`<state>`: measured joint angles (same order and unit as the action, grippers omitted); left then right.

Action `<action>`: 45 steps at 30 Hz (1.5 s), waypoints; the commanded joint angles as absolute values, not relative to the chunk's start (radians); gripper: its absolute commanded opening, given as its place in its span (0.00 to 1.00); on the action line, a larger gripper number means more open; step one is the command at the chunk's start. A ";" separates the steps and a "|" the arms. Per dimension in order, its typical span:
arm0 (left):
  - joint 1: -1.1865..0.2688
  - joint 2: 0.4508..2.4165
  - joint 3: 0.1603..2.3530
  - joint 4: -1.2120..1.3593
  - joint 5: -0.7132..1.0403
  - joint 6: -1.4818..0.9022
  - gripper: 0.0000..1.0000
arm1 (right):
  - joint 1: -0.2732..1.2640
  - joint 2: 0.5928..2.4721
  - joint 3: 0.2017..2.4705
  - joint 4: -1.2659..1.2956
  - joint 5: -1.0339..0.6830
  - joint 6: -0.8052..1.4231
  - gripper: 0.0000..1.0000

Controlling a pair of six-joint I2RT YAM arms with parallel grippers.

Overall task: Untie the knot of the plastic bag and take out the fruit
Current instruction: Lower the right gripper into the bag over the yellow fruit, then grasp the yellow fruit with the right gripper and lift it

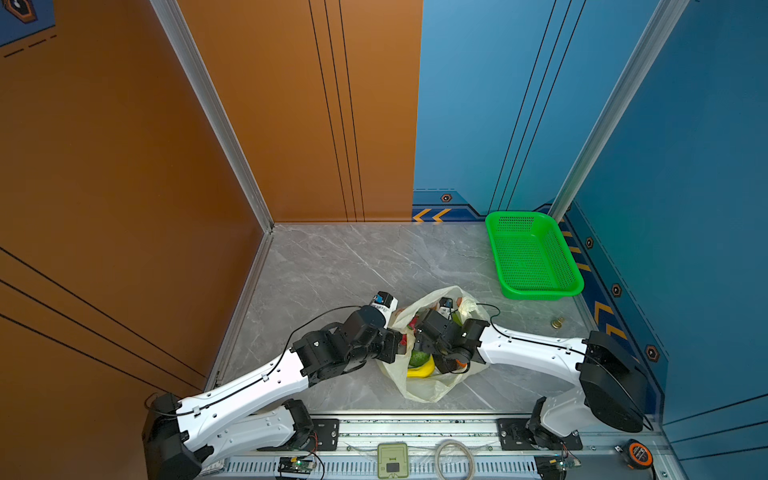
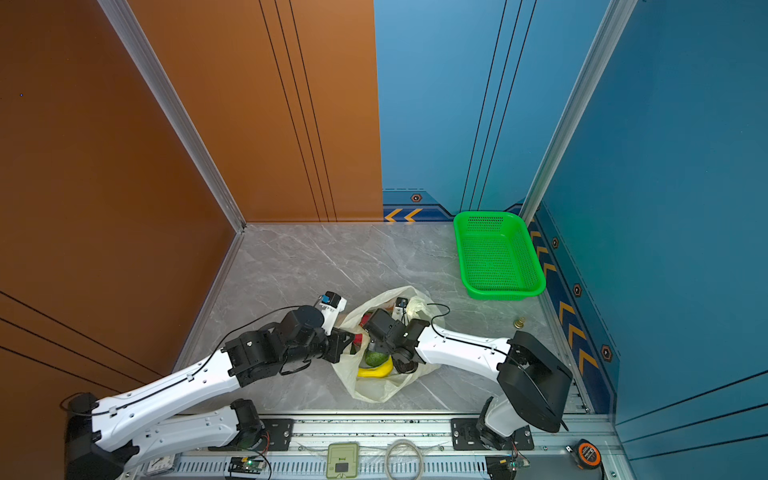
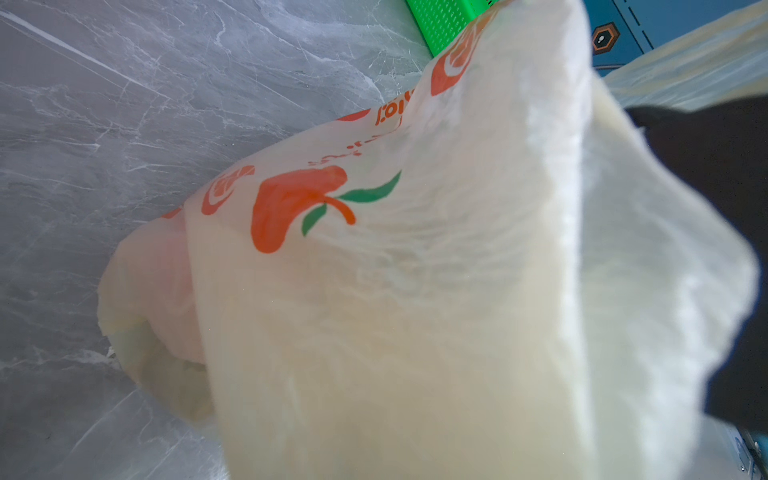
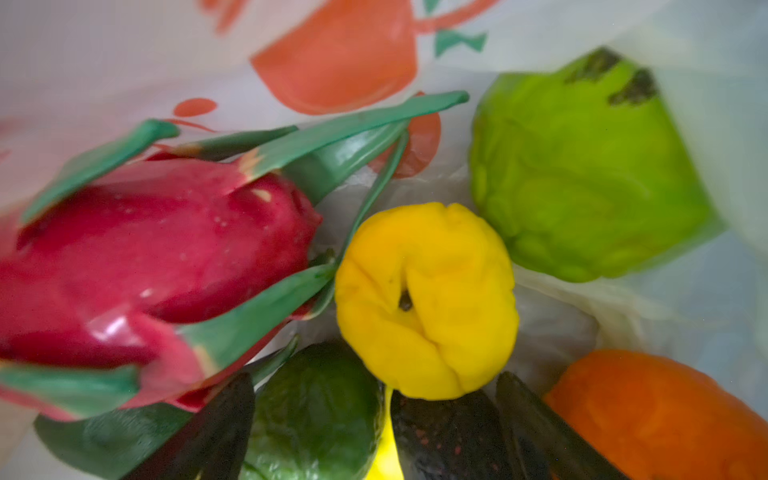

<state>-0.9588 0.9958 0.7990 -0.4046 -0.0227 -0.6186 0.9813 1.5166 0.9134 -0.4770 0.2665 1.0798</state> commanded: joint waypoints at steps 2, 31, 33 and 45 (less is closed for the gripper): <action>-0.983 0.981 0.803 -0.370 -0.059 -0.611 0.00 | 0.952 1.523 0.936 -0.558 0.330 1.147 0.90; -1.006 0.985 0.796 -0.367 -0.127 -0.622 0.00 | 0.857 1.582 0.881 -0.334 0.225 1.007 0.60; -1.005 0.986 0.798 -0.367 -0.133 -0.621 0.00 | 0.859 1.557 0.879 -0.339 0.207 0.998 0.58; -0.968 0.980 0.818 -0.357 -0.166 -0.619 0.00 | 0.912 1.355 0.925 -0.483 0.116 0.950 0.55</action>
<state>-0.9813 0.9947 0.7990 -0.3836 -0.1326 -0.6193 0.8986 1.3930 0.8936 -0.3965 0.1497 0.9829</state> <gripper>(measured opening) 0.044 0.598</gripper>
